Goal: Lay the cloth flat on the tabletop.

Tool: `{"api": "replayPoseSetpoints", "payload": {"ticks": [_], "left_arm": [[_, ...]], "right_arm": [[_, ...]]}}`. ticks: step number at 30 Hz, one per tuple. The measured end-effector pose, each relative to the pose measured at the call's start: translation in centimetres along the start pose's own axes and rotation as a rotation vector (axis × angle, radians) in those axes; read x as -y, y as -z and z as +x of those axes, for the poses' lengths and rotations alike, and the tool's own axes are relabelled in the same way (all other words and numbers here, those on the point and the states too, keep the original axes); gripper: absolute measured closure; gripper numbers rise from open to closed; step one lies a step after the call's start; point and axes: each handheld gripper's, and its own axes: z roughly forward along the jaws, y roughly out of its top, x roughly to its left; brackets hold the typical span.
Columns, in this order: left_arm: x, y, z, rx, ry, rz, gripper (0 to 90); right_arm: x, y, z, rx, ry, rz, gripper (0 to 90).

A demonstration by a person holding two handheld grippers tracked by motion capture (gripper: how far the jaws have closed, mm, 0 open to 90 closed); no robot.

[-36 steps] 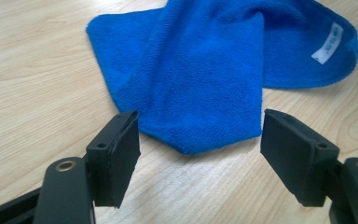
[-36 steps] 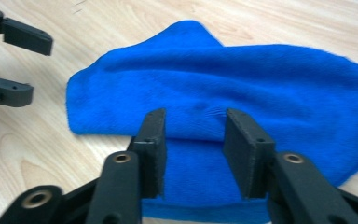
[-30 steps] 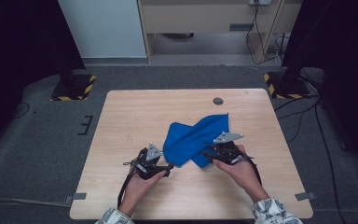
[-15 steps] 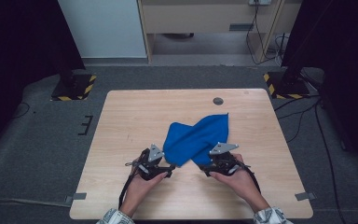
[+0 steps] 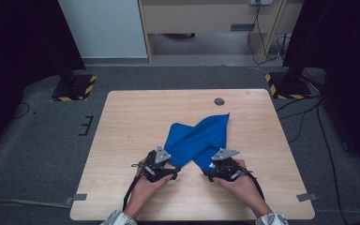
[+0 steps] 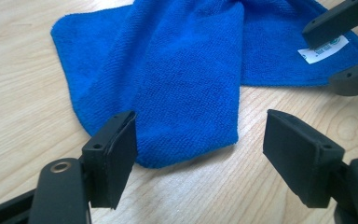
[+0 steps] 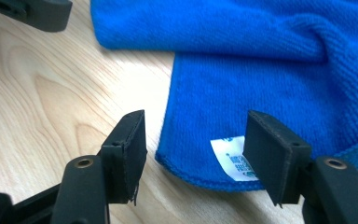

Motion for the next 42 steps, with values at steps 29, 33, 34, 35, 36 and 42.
{"api": "replayPoseSetpoints", "payload": {"ticks": [29,33,34,35,36,42], "left_arm": [[0.0,-2.3,0.9,0.016,0.002,0.053,78.2],[-0.2,-2.1,1.0,0.016,0.002,0.054,80.9],[-0.2,-2.1,1.1,0.015,0.005,0.052,81.4],[-0.2,-2.1,1.1,0.016,0.009,0.05,81.7],[-0.3,-2.0,1.1,0.016,0.012,0.046,81.8],[-0.6,-1.6,1.3,0.015,0.021,0.028,82.9]], "right_arm": [[0.2,-0.1,-0.9,0.05,0.003,0.01,82.3],[0.1,0.0,-1.0,0.045,0.001,0.006,83.3],[0.1,0.0,-1.0,0.044,-0.001,0.005,83.6],[0.2,0.0,-1.0,0.043,-0.001,0.005,83.7],[0.2,0.0,-1.0,0.042,0.001,0.005,83.8],[0.1,0.4,-1.1,0.034,0.001,-0.01,84.3]]}}
